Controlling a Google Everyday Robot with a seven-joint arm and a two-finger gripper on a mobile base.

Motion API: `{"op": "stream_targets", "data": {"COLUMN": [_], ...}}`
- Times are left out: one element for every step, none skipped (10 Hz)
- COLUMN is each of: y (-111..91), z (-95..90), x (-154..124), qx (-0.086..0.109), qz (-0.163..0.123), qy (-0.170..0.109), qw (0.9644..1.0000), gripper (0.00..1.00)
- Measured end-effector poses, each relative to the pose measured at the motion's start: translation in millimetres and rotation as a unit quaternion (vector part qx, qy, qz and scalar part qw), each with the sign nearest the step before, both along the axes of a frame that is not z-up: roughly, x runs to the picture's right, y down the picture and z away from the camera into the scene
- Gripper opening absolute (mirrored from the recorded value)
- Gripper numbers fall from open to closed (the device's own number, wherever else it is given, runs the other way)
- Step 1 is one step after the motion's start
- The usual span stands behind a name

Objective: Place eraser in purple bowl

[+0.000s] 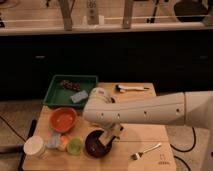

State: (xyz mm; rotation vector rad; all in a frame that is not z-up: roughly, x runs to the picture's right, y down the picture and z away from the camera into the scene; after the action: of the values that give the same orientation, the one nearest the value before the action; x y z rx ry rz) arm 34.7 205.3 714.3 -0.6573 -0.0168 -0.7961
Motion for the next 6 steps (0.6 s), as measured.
{"op": "stream_targets", "data": {"y": [0.5,1.5,2.9,3.6,4.0,4.2], "z": [0.2,0.3,-0.3,0.1,0.6,1.0], "x": [-0.6,-1.4,-2.4,-3.8,-5.7,-6.1], "qx": [-0.001,-0.001,-0.003,-0.004,-0.006,-0.006], "qz": [-0.003,-0.007,-0.012,-0.019,-0.031,-0.033], "qy": [-0.003,-0.007,-0.01,-0.015,-0.025,-0.027], "qw": [1.0,1.0,0.9999,0.9997,0.9992,0.9991], "gripper": [0.13,0.13,0.13,0.13,0.13,0.15]}}
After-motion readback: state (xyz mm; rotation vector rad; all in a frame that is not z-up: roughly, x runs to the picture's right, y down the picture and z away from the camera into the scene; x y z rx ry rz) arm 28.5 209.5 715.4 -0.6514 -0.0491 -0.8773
